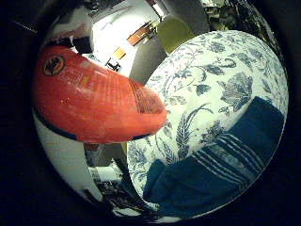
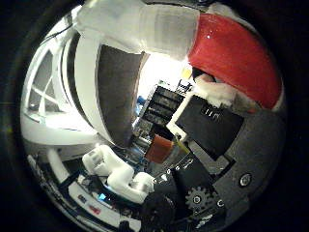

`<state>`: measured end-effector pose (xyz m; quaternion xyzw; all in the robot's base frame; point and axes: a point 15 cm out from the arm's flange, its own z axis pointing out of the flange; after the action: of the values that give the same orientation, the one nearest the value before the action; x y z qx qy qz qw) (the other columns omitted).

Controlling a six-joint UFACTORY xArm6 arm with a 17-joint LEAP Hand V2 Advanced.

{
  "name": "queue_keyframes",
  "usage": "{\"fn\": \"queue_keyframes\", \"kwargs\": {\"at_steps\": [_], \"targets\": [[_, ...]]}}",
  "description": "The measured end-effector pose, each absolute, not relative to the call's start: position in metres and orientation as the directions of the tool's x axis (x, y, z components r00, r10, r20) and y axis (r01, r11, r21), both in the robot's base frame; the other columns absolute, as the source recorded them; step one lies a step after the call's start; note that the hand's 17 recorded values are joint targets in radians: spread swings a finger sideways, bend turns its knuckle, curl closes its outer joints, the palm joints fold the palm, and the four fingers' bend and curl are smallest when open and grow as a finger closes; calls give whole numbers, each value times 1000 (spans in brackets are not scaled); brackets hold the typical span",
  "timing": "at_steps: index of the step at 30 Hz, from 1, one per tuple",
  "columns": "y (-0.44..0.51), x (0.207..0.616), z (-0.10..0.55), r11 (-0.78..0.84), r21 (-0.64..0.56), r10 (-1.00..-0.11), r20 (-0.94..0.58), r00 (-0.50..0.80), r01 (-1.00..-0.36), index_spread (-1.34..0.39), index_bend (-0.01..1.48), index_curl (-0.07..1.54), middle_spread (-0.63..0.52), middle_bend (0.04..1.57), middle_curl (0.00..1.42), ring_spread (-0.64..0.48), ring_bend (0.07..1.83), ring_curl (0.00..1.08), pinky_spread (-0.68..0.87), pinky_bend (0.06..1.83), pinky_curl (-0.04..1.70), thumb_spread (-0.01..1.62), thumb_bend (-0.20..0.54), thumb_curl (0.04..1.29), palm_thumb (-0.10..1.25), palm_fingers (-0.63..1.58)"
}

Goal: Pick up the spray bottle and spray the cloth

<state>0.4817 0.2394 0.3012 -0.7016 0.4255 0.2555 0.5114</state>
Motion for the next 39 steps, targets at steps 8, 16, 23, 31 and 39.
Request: {"fn": "queue_keyframes", "kwargs": {"at_steps": [8, 16, 23, 31, 39], "targets": [[253, 490, 292, -101, -487, -377, -788, 486, -868, -222, 1052, 792, -71, 1332, 602, -146, 1459, 559, -191, 1336, 758, 470, -20, 943, 1086, 1218], [254, 512, 289, 0, -434, -495, -783, 377, -901, -220, 1057, 788, -71, 1331, 602, -147, 1457, 559, -190, 1337, 757, 445, -20, 948, 1085, 1219], [277, 508, 290, 21, -400, -526, -784, 330, -916, -218, 1063, 784, -71, 1333, 603, -148, 1458, 561, -202, 1334, 758, 424, -20, 950, 1087, 1216], [293, 510, 286, 34, -402, -553, -770, 318, -915, -217, 1066, 780, -71, 1333, 602, -147, 1449, 560, -204, 1324, 756, 410, -21, 949, 1080, 1216], [292, 520, 279, 55, -405, -579, -757, 302, -912, -217, 1067, 777, -71, 1333, 602, -147, 1448, 561, -205, 1321, 759, 397, -23, 949, 1066, 1217]]}}
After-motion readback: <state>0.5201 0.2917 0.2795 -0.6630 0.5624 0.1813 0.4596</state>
